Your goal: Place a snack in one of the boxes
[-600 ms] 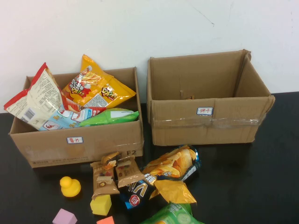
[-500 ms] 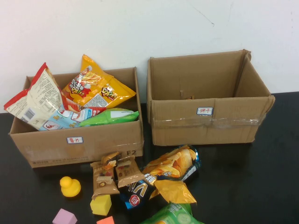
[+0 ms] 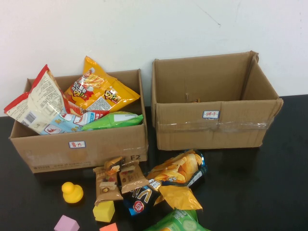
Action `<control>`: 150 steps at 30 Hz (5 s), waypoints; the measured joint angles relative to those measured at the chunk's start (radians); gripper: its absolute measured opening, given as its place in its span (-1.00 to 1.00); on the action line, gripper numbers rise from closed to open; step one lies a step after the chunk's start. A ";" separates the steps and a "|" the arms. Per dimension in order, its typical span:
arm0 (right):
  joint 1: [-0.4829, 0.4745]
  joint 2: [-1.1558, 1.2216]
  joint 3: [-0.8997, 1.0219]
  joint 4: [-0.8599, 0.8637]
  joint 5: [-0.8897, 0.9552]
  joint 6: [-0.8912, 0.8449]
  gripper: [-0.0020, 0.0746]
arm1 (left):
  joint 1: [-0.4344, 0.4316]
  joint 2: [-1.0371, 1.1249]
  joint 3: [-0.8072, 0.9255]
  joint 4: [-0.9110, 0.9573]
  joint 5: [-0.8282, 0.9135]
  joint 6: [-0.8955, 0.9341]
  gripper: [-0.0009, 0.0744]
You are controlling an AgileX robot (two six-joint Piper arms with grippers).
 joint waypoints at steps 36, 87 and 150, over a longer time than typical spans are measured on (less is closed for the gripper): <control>0.000 0.000 0.000 0.000 0.000 0.000 -0.95 | 0.000 0.000 0.000 0.000 0.000 0.000 -0.98; 0.000 0.000 0.000 0.000 0.000 0.000 -0.95 | -0.478 1.099 -0.800 -0.080 0.431 0.076 -0.74; 0.000 0.000 0.000 0.000 0.000 0.000 -0.95 | -0.592 1.758 -0.945 0.188 -0.199 -0.302 -0.96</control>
